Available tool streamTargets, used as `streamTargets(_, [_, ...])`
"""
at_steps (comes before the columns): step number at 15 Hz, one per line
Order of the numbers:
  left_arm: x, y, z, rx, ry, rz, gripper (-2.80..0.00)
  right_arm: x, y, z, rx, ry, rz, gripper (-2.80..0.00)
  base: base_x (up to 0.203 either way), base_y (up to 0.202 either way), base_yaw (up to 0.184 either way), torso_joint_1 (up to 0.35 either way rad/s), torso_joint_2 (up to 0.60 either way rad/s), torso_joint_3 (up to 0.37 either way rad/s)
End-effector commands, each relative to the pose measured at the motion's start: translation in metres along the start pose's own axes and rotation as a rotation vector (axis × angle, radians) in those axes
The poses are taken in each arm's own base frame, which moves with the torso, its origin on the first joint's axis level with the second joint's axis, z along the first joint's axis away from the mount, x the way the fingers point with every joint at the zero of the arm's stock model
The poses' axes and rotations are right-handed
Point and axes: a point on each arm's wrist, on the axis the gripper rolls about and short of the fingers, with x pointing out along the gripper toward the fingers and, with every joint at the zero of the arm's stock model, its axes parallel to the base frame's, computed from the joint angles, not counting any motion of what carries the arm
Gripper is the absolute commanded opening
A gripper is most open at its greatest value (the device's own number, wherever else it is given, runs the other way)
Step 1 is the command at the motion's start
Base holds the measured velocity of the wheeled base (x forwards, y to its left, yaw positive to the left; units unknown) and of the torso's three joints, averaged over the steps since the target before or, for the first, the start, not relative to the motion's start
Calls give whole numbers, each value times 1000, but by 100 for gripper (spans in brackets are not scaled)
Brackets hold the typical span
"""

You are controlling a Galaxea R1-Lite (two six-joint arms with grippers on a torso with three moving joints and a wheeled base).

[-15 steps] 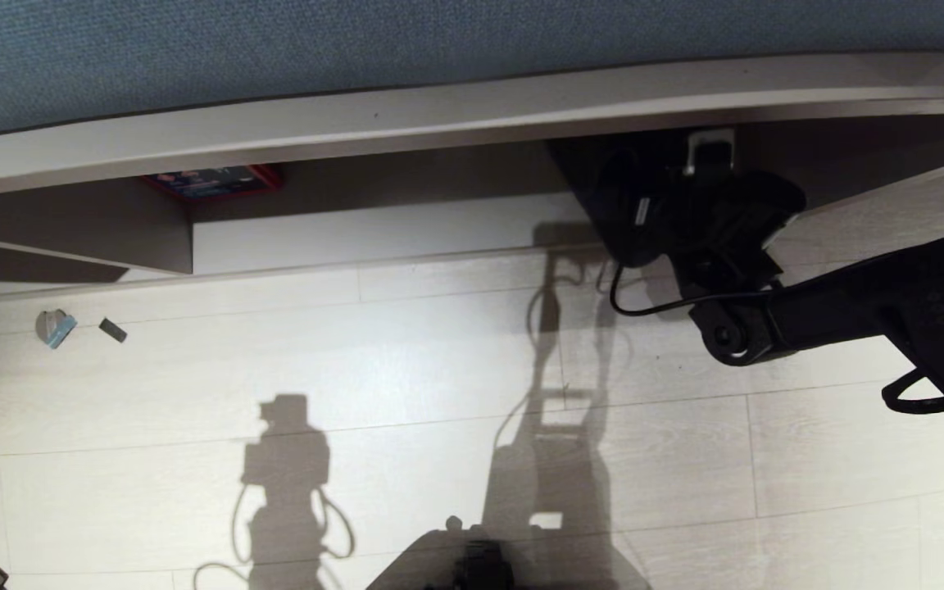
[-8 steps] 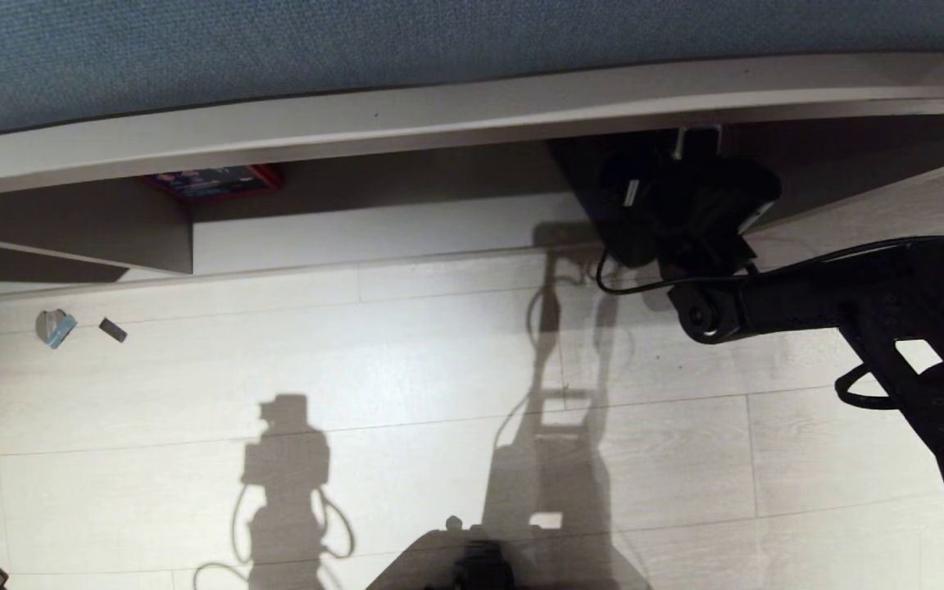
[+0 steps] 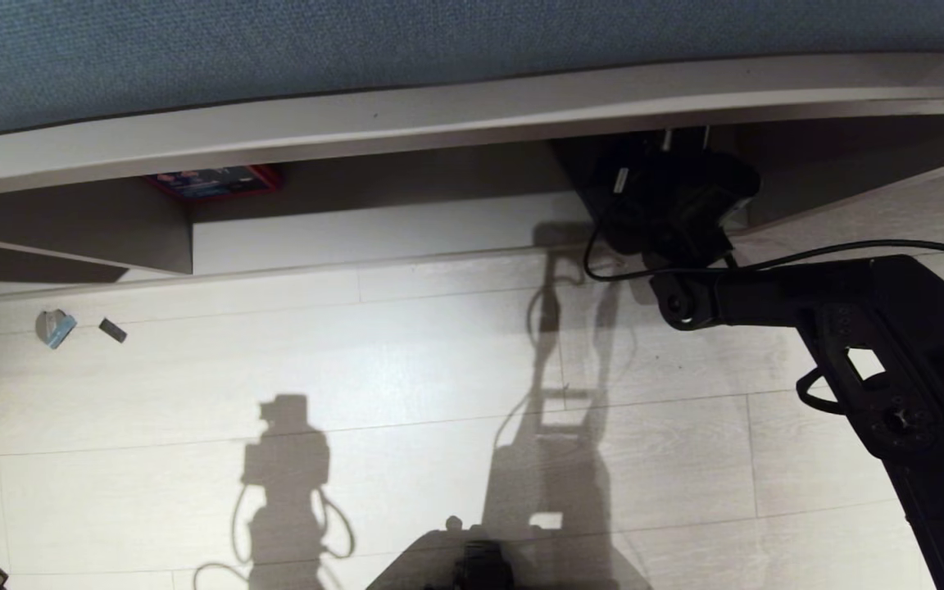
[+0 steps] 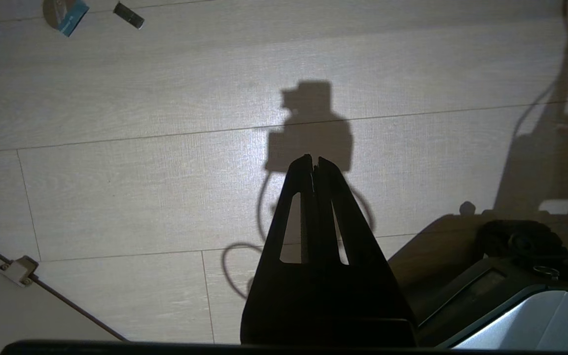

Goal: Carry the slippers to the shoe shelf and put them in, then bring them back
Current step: Pick up the slippers in the shoe cabinet

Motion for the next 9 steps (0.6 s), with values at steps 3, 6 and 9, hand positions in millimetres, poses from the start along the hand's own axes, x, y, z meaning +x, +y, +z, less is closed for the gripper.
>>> streamTargets(3, [0, 0, -2, -1, 7, 0, -280, -2, 6, 1, 31, -6, 6, -280, 0, 0, 0, 0, 0, 0])
streamTargets(6, [0, 0, -2, 0, 7, 0, -280, -1, 6, 2, 41, -7, 3, -280, 0, 0, 0, 0, 0, 0])
streamTargets(9, [0, 0, -2, -2, 7, 0, -280, -1, 5, 3, 41, -10, 1, -280, 0, 0, 0, 0, 0, 0])
